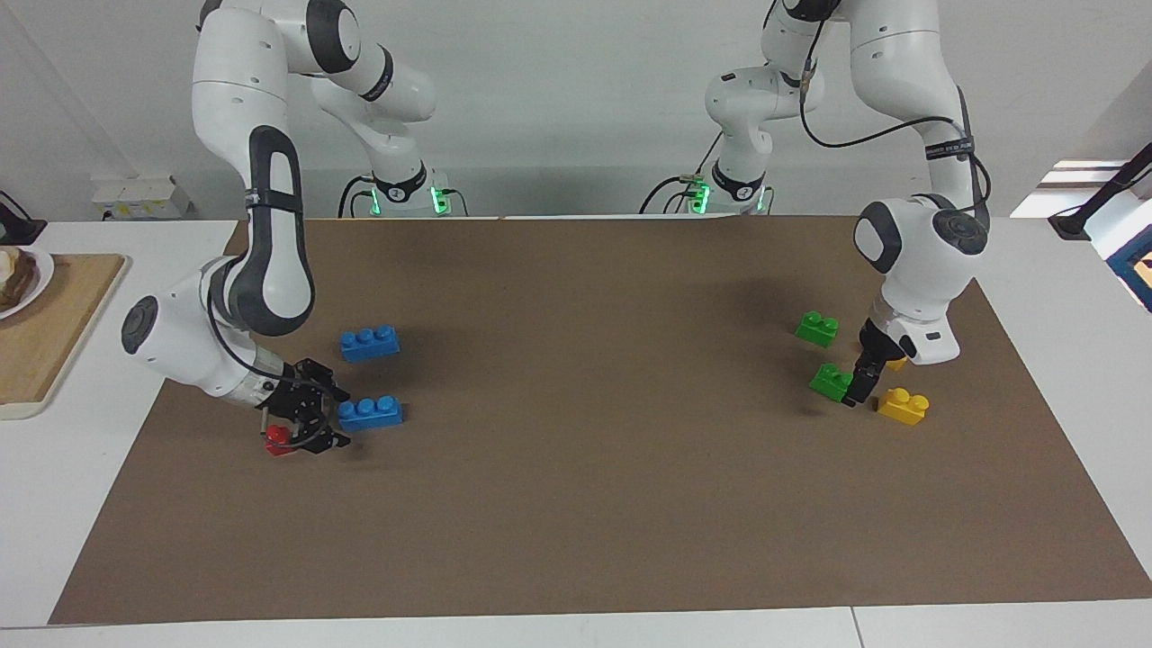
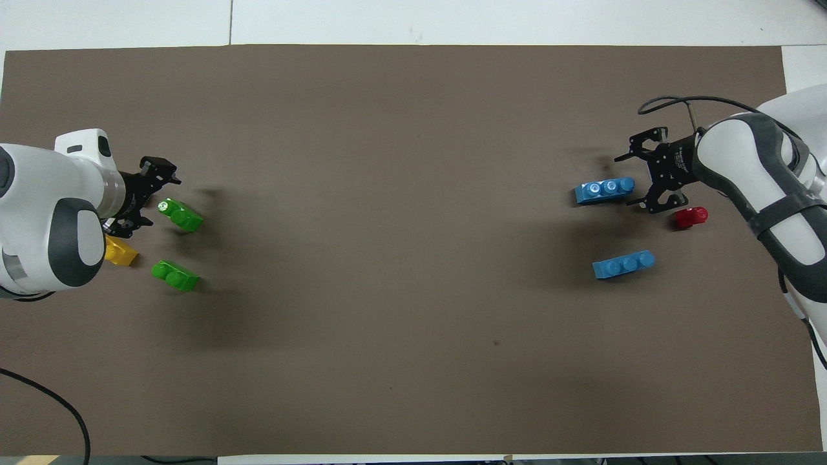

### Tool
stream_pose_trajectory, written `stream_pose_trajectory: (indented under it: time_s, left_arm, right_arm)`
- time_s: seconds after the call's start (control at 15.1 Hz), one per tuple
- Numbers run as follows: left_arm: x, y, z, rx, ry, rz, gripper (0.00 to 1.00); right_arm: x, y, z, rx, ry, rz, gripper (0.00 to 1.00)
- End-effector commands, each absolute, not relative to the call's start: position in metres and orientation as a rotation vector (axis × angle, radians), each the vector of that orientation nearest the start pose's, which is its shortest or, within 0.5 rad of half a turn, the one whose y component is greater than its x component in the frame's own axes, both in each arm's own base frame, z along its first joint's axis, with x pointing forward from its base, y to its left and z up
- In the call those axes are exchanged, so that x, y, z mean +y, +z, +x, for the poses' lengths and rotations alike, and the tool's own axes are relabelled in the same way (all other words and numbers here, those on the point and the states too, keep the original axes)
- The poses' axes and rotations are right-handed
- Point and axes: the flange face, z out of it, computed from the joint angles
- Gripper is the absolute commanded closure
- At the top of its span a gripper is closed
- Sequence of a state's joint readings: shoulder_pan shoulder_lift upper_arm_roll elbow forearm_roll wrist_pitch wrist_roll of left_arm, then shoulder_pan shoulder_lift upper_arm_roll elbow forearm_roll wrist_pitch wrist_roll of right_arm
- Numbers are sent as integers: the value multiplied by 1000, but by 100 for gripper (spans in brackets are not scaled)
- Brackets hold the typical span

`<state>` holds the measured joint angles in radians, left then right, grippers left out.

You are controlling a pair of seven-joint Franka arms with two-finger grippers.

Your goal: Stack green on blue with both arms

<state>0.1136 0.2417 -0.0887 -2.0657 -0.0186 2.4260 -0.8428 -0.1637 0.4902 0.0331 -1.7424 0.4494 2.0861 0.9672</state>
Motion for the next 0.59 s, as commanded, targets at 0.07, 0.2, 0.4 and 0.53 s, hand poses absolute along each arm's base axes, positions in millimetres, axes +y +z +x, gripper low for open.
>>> stream_pose_trajectory:
  time_s: [0.07, 0.2, 0.4, 0.53]
  left_arm:
    - [18, 311, 601, -1456, -129, -2873, 0]
    - [21, 307, 599, -1487, -83, -2858, 0]
    - [23, 309, 598, -1494, -30, -2845, 0]
    - [22, 309, 599, -1473, -32, -2853, 0]
  right_arm:
    - [-64, 285, 644, 1734, 403, -2182, 7]
    - [-63, 285, 644, 1739, 402, -2176, 7]
    - [-62, 277, 640, 1770, 402, -2112, 11]
    - [-61, 277, 640, 1768, 409, -2111, 25]
